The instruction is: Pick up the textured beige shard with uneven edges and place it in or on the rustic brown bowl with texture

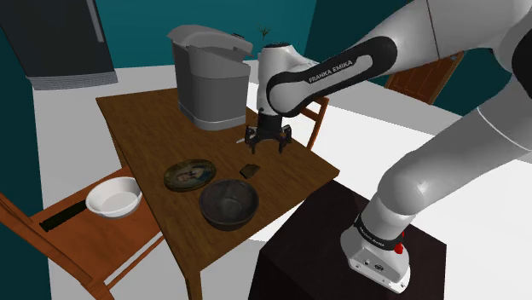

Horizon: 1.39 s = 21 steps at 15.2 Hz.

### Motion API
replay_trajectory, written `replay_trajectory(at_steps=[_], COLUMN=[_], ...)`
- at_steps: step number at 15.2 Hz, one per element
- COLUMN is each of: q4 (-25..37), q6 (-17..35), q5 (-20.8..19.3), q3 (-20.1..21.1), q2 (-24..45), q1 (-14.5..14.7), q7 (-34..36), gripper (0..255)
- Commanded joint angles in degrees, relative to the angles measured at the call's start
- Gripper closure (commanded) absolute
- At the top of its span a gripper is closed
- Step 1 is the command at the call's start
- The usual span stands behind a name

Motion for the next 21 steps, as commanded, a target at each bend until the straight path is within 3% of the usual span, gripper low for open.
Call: replay_trajectory(at_steps=[1, 6, 11, 21], q4=[0.6, 4.7, 10.8, 11.1], q6=[4.6, 12.5, 17.4, 22.3], q5=[-2.0, -10.7, -21.2, -26.3], q3=[1.4, 3.2, 0.2, -2.7], q2=[5.0, 17.9, 30.4, 36.2], q1=[-2.0, -5.4, -5.2, -3.6], q7=[5.5, 21.5, 37.8, 41.7], gripper=[0, 0, 0, 0])
